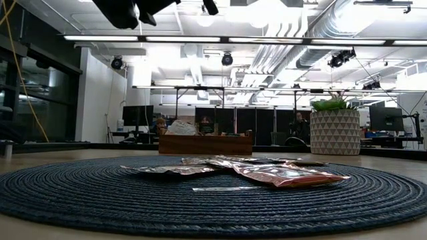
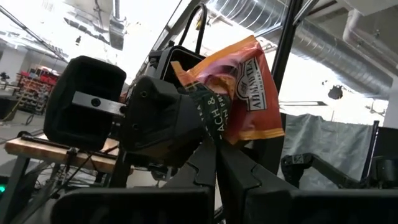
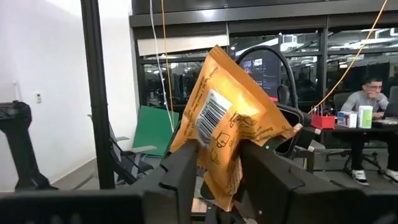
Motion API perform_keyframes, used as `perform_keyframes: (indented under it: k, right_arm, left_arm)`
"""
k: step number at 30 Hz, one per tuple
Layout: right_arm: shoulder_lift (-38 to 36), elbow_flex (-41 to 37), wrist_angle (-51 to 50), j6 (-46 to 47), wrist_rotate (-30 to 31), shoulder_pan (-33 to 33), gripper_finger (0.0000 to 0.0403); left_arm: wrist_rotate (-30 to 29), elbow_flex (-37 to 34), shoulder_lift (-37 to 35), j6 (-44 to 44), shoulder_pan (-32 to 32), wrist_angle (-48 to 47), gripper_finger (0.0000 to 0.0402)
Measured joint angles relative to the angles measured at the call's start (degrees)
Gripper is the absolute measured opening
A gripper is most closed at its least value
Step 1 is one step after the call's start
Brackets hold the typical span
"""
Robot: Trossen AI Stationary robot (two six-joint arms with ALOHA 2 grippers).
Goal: Pick & Place Tea
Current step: Put the orange tea bag into the right section of the wooden organizer
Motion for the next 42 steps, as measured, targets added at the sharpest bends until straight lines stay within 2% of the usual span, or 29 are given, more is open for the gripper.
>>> perform_keyframes:
  k: [8, 13, 19, 24, 34, 37, 42]
  right_arm:
    - [-4.3, 0.0, -7.1, 2.8, -0.3, 0.0, 0.0184]
    - [-8.5, 0.1, -13.9, 3.1, 2.5, -0.1, 0.0209]
    - [-14.6, 0.1, -24.9, 14.9, 2.5, -2.7, 0.0213]
    - [-16.6, 0.1, -33.7, 21.2, 2.0, -4.1, 0.0214]
    - [-14.7, 0.1, -35.7, 25.2, -7.6, -6.4, 0.0216]
    - [-13.1, 0.1, -35.8, 24.5, -8.4, -6.4, 0.0216]
    - [-9.6, 0.7, -38.2, 22.7, -9.3, -6.4, 0.0216]
  left_arm:
    - [1.2, 0.0, -0.1, 2.7, 0.0, -3.3, 0.0000]
    - [2.1, 0.0, 0.0, 4.2, 0.0, -6.5, 0.0000]
    - [3.5, 0.0, -0.2, 8.4, 0.0, -14.6, 0.0000]
    - [3.9, 0.0, -0.5, 12.6, 0.0, -23.0, 0.0000]
    - [3.3, 0.0, -0.5, 19.0, 0.0, -34.4, 0.0000]
    - [2.3, 2.5, -0.5, 22.1, 0.0, -41.7, 0.0000]
    - [0.0, 13.7, -0.5, 32.8, -0.5, -63.1, 0.0000]
